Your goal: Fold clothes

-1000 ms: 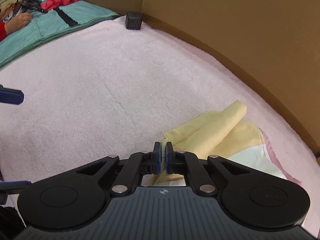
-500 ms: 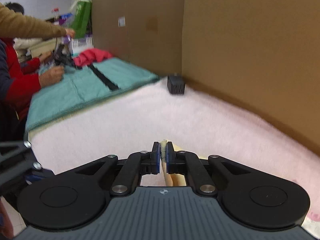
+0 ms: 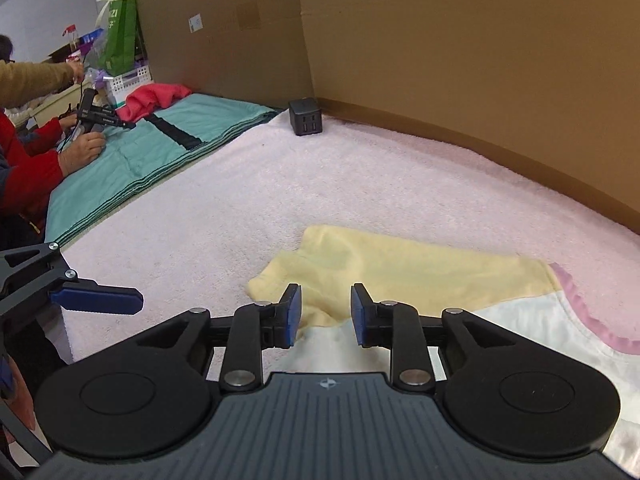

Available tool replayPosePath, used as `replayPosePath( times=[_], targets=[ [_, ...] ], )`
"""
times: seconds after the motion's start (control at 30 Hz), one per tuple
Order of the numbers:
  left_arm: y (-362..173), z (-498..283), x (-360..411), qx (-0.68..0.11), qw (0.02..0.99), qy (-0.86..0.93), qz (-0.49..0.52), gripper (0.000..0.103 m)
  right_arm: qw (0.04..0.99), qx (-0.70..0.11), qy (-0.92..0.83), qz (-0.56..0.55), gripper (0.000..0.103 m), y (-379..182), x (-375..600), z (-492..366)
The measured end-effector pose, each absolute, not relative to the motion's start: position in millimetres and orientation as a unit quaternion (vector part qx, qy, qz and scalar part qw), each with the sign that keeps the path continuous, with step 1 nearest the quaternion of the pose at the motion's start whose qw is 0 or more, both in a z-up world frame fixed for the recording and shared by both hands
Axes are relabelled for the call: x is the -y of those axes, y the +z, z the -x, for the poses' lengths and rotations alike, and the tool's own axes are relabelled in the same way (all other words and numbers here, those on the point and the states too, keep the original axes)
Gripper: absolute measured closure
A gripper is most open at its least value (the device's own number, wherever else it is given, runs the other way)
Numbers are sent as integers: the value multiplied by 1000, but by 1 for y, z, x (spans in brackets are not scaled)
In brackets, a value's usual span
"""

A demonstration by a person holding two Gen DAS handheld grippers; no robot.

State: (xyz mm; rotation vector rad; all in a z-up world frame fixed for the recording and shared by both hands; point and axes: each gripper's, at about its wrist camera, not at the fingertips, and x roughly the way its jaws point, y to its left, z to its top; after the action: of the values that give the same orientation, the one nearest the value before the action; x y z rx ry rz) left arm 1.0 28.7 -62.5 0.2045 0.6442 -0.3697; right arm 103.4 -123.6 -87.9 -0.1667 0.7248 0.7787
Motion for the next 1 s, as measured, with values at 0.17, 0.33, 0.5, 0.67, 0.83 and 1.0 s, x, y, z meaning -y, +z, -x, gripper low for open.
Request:
replayPosePath(
  times=[0.17, 0.33, 0.5, 0.67, 0.83, 1.0],
  targets=[
    [-64, -4, -27, -321, 925, -177, -102, 7, 860, -339, 380, 34, 61, -75, 154, -99],
    [-65, -13, -29, -329, 925, -166, -87, 7, 865, -332, 375, 3, 59, -66, 183, -93],
    [-65, -22, -25, -334, 925, -163, -80, 7, 880, -317, 354, -4, 51, -59, 209, -88],
    [-66, -29, -17, -338, 922, -170, -82, 7, 893, -309, 328, -16, 49, -57, 231, -90],
    [-67, -29, -11, -338, 920, -177, -87, 7, 898, -313, 308, -25, 49, -63, 242, -95],
    [-66, -28, -10, -339, 920, -177, -88, 7, 896, -318, 308, -25, 49, -69, 239, -95]
  ],
)
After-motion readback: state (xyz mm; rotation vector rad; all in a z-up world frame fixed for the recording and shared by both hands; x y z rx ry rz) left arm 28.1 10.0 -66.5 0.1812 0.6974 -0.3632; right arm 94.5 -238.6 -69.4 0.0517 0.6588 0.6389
